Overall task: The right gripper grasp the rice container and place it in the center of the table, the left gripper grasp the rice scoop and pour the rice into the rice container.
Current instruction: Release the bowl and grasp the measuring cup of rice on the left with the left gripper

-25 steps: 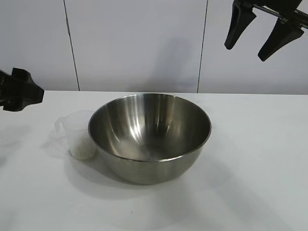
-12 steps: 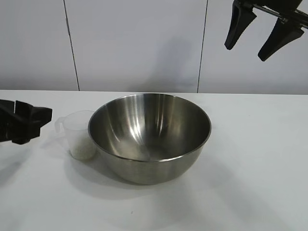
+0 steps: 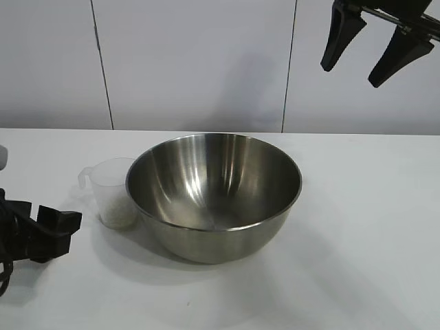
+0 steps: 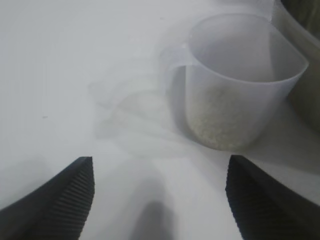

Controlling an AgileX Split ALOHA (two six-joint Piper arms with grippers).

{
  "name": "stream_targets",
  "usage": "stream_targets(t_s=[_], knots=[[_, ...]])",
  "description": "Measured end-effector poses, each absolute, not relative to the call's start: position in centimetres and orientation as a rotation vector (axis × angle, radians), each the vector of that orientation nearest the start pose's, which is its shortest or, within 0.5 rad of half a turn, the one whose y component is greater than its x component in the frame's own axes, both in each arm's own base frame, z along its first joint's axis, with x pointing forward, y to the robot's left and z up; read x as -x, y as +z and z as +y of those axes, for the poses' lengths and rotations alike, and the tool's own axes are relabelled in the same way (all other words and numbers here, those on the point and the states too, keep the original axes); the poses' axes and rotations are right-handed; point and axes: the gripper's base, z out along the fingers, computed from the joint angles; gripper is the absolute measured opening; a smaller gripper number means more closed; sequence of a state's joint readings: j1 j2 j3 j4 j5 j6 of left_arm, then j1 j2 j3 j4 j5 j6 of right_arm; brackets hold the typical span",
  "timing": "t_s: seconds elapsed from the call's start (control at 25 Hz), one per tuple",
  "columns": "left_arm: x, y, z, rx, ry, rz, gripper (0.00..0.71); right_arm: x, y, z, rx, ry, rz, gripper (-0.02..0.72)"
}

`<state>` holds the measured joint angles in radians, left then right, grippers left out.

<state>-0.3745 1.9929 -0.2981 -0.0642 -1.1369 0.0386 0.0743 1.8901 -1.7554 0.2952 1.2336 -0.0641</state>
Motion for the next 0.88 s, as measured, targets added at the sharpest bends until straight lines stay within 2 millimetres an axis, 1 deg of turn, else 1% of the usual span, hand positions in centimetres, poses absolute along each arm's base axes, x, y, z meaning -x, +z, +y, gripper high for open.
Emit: stream_targets(t_s=[0.16, 0.24, 0.36, 0.56, 0.76, 0.88], knots=[[-24.4, 6.9, -9.0, -0.362, -0.158, 1.983, 0.531, -40.0, 30.6, 5.5, 0.115, 0.421, 2.823, 0.495], [-25.2, 6.4, -9.1, -0.356, -0.151, 1.980, 0.531, -40.0, 30.6, 5.5, 0.115, 0.423, 2.823, 0.495], [-26.1, 5.6, -8.5, -0.327, -0.129, 1.993, 0.522, -40.0, 30.6, 5.5, 0.114, 0.424, 2.823, 0.495], [-26.8, 5.4, -7.1, -0.286, -0.107, 1.995, 0.513, -40.0, 30.6, 5.5, 0.114, 0.424, 2.823, 0.495], [-26.8, 5.4, -7.3, -0.351, -0.152, 1.986, 0.512, -40.0, 30.6, 5.5, 0.114, 0.425, 2.822, 0.495], [-27.4, 5.6, -7.6, -0.361, -0.164, 1.963, 0.512, -40.0, 30.6, 5.5, 0.114, 0.425, 2.822, 0.495]])
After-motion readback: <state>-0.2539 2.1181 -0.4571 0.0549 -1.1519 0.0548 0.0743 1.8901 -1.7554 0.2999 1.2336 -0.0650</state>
